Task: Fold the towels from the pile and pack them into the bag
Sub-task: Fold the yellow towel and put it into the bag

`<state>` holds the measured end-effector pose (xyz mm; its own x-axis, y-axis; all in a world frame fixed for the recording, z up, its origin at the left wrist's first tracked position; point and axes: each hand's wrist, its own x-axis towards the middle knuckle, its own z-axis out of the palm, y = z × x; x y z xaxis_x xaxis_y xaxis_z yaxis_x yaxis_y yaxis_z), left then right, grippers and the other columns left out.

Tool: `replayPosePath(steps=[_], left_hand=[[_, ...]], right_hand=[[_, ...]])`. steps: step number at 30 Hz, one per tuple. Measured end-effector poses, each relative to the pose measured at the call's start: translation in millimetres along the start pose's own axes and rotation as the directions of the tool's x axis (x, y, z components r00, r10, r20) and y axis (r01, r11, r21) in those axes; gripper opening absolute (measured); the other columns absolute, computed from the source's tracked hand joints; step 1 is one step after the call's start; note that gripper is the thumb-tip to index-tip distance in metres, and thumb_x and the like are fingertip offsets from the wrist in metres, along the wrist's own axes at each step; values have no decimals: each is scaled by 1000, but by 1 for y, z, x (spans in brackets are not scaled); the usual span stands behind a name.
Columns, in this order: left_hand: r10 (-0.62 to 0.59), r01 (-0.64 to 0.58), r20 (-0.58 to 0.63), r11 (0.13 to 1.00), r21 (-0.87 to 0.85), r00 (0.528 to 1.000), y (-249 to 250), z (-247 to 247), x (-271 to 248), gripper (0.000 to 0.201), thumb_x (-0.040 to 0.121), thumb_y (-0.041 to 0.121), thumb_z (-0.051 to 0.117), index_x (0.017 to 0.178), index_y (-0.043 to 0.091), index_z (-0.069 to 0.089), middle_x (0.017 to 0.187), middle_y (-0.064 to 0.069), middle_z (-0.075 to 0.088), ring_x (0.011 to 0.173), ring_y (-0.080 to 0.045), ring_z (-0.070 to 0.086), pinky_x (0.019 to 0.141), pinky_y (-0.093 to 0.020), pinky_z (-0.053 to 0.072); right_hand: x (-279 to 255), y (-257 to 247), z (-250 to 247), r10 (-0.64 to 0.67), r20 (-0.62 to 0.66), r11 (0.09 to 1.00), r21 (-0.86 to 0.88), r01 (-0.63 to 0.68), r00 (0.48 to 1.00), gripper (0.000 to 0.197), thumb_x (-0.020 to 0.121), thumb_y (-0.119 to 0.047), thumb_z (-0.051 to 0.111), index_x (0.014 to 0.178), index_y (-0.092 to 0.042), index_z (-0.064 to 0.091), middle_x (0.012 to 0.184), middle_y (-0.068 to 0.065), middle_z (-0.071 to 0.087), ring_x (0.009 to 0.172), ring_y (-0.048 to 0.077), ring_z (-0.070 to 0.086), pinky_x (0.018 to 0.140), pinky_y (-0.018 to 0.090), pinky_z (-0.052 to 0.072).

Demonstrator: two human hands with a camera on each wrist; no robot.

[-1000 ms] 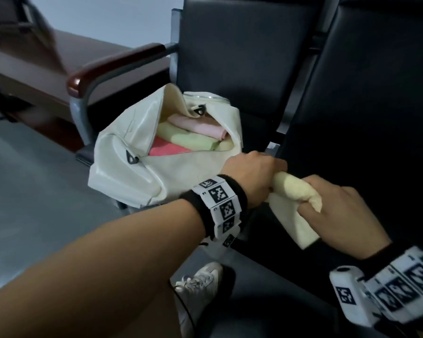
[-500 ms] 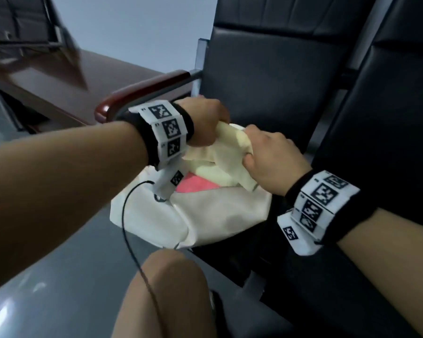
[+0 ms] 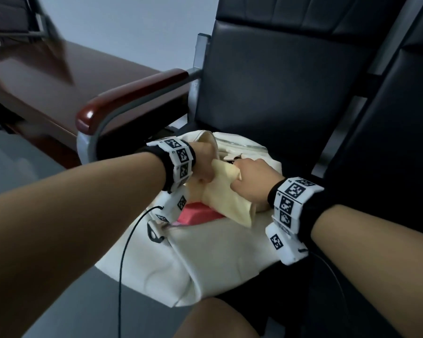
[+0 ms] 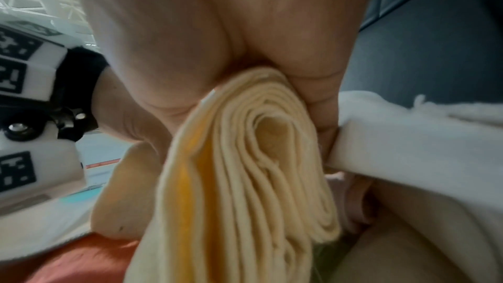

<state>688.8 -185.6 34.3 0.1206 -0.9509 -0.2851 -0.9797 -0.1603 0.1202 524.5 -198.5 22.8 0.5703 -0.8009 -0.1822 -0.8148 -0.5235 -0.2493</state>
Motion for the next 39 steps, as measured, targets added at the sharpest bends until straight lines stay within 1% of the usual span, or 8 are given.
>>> replayPosePath(steps=[5,11,14,18,25,32,34,39], left_hand=[[16,-22,-105,998,-54,994,-7,3,2,26,88,21,73,112,13,68,96,-2,59,105,-27,65,77,-29,43],[-50,-11,-305,981,-196,951,-17,-5,4,21,75,28,69,94,24,61,109,-8,63,112,-34,60,95,-44,49],[-133,21,-395,961,-276,909,-22,-8,4,41,77,27,71,116,36,63,128,-9,51,124,-44,45,103,-57,44],[-120,-29,-509,961,-275,852,-20,-12,4,38,86,20,67,120,35,58,129,-8,51,122,-46,42,95,-63,43],[-64,32,-464,997,-77,884,-9,-7,25,45,95,17,55,136,36,49,135,-9,44,129,-45,34,93,-59,42],[11,-39,-580,999,-36,815,2,-3,55,49,99,16,49,144,34,44,136,-15,44,128,-43,41,103,-50,39],[73,-79,-543,997,12,836,2,4,64,46,100,17,47,145,30,47,138,-15,46,127,-39,46,105,-46,40],[124,-93,-264,987,129,956,3,29,74,51,89,39,69,135,21,57,137,-11,53,131,-32,47,115,-41,32]], right_hand=[[13,0,1,65,67,996,55,-69,996,38,77,-43,75,100,-16,61,95,2,64,88,21,60,70,33,50],[20,-12,-15,189,13,973,129,-190,982,37,79,-44,76,83,-14,54,91,5,65,88,26,63,71,32,48],[26,-22,-25,224,-146,971,118,-208,964,34,85,-26,63,112,-7,56,120,14,64,111,36,62,92,44,52],[29,-31,-29,233,-299,972,66,-224,925,64,93,-14,54,148,-2,23,133,19,55,122,43,55,96,57,48],[49,-22,-9,191,-445,954,-126,-273,875,39,99,-5,41,137,-2,35,130,20,54,118,48,56,86,61,49],[65,-4,-4,178,-555,926,-185,-330,813,27,98,-4,40,125,-2,44,122,19,55,108,47,59,78,56,51],[63,1,-2,193,-548,912,-206,-355,814,31,97,-7,43,126,-1,50,124,24,56,111,49,58,83,62,51],[55,18,14,283,-54,903,-322,-285,957,65,95,-37,60,147,-8,32,152,14,34,143,40,28,112,58,27]])
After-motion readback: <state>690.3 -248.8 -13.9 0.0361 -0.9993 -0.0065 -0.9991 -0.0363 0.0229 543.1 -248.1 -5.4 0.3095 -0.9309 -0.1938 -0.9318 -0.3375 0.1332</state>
